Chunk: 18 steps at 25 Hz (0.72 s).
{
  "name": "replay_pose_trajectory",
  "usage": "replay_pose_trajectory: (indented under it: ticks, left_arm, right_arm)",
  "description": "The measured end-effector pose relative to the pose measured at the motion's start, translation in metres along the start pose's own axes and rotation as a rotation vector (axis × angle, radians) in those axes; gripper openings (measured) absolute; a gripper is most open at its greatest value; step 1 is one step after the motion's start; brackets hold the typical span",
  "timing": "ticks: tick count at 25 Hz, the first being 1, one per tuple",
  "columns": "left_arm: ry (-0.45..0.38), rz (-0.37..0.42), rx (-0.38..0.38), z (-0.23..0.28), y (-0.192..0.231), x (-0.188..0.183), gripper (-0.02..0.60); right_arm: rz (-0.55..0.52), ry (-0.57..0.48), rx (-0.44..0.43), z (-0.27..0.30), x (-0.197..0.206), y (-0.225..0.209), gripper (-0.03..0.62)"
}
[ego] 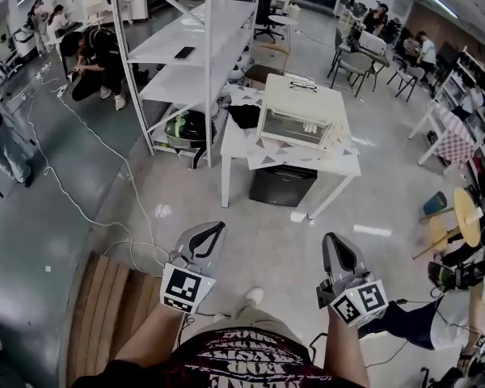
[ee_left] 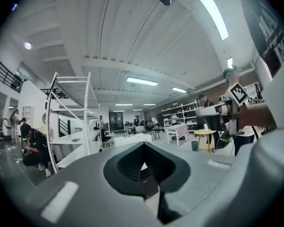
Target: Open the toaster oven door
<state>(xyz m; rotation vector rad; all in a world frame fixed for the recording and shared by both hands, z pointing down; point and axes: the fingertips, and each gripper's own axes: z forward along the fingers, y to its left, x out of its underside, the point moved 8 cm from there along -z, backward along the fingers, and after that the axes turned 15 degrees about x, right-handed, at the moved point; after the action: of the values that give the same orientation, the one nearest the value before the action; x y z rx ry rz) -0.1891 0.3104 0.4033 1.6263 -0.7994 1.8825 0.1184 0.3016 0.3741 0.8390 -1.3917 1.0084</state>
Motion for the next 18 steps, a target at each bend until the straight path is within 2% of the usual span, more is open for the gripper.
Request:
replay_pose_trajectory:
  ticks: [4, 10, 18]
  left_arm:
    - [0.004, -0.051, 0.003, 0.014, 0.007, 0.006, 0.000]
    - [0.021, -0.085, 0.016, 0.054, 0.023, 0.009, 0.000]
    - [0.043, -0.058, 0.047, 0.120, 0.055, 0.001, 0.000]
  right_arm:
    - [0.021, 0.029, -0.010, 0.016, 0.010, -0.010, 0.026]
    - [0.038, 0.039, 0.011, 0.041, 0.017, -0.042, 0.026]
    - [0.052, 0.030, 0.035, 0.083, 0.017, -0.083, 0.026]
